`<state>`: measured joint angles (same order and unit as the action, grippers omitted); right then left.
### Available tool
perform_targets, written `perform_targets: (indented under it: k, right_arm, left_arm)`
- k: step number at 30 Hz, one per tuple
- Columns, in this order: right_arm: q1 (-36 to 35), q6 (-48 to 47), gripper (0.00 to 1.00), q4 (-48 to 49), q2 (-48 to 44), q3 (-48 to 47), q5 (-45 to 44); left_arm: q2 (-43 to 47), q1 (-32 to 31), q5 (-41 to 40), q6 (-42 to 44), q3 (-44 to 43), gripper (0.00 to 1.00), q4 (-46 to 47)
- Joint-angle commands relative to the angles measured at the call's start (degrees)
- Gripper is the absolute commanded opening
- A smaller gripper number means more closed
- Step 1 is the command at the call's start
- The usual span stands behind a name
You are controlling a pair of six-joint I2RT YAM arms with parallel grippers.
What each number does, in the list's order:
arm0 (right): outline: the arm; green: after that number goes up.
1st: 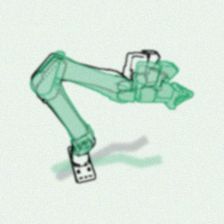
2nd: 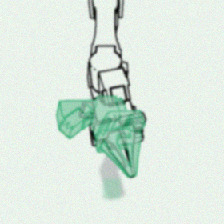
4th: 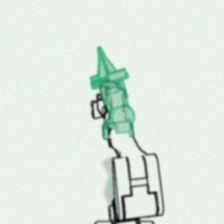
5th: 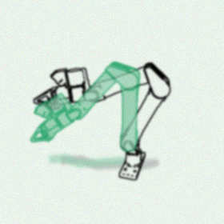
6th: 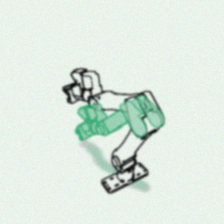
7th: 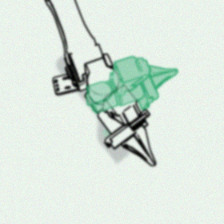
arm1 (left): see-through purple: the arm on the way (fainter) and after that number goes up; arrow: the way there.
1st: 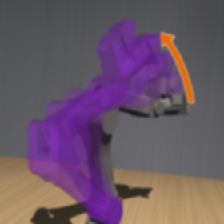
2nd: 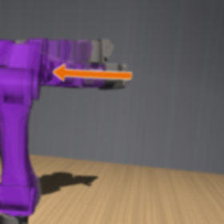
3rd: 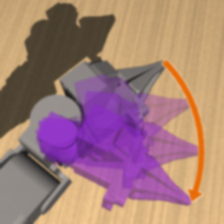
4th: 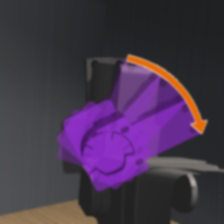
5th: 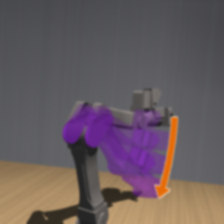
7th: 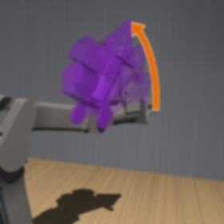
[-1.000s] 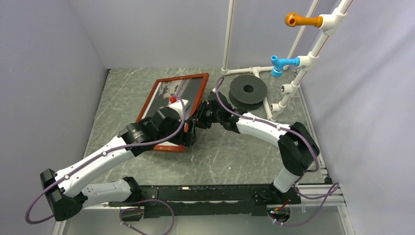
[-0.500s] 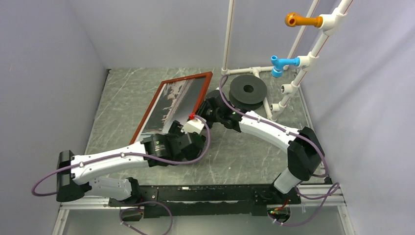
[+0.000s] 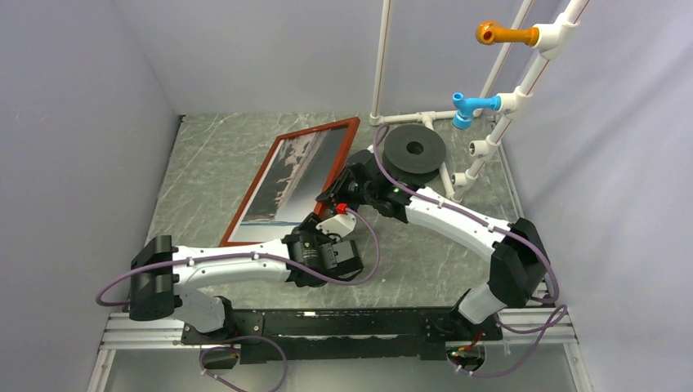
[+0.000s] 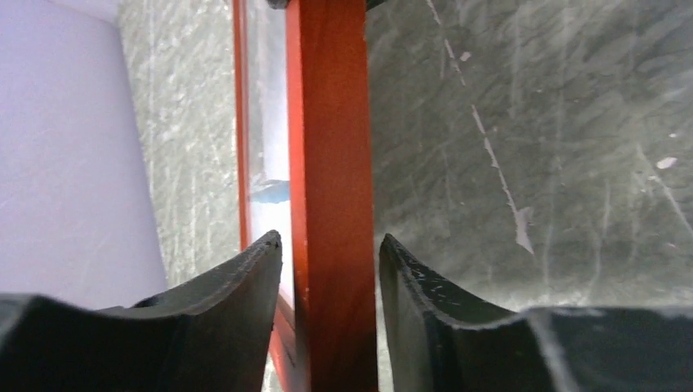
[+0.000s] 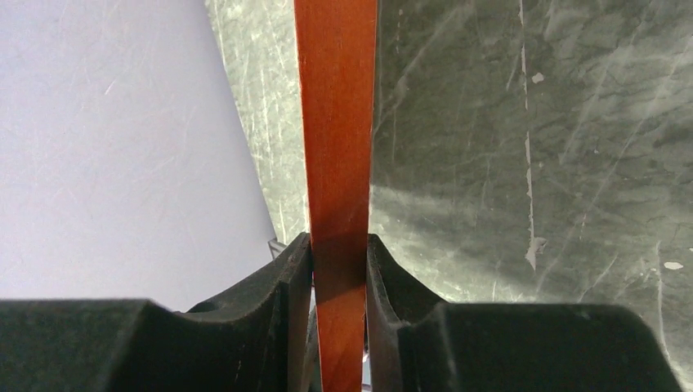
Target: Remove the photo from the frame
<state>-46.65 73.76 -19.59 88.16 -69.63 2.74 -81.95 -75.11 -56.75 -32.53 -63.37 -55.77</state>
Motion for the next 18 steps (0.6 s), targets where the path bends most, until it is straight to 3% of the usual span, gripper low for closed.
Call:
perform_targets:
  k: [1, 4, 6, 7, 8, 9, 11, 18]
  right_arm:
    - [-0.4, 0.4, 0.0, 1.6, -4.5, -0.4, -2.3]
    - [-0.7, -2.4, 0.0, 0.7, -4.9, -1.8, -2.6]
    - [-0.8, -5.1, 0.0, -0.6, -5.0, -2.9, -5.1]
    - [-0.9, -6.3, 0.04, -1.4, -5.2, -3.4, -6.2]
    - [-0.8, -7.4, 0.11, -2.0, -5.6, -3.5, -7.2]
    - [-0.8, -8.5, 0.18, -2.4, -6.2, -3.4, -8.2]
    - [-0.9, -10.3, 0.36, -3.5, -7.6, -3.3, -10.5]
    - [-0.8, -22.5, 0.84, -8.6, -14.4, -6.2, -18.1]
  left_arm:
    - [-0.6, -0.3, -6.7, -2.0, -3.0, 0.47, -4.4]
    - [-0.9, -0.6, -7.6, -3.1, -3.9, 0.26, -6.4]
    - [-0.6, -0.8, -7.5, -3.3, -4.8, 0.23, -7.4]
    - [-0.2, -0.8, -7.3, -3.4, -5.2, 0.15, -7.7]
    - [0.2, -0.8, -7.3, -4.2, -5.7, 0.06, -8.5]
    - [0.8, -0.8, -7.3, -4.8, -6.2, 0.03, -9.0]
    - [2.4, -0.8, -6.6, -4.4, -6.8, 0.03, -8.9]
    - [10.8, -0.7, -2.0, 0.4, -7.1, 0.0, -2.7]
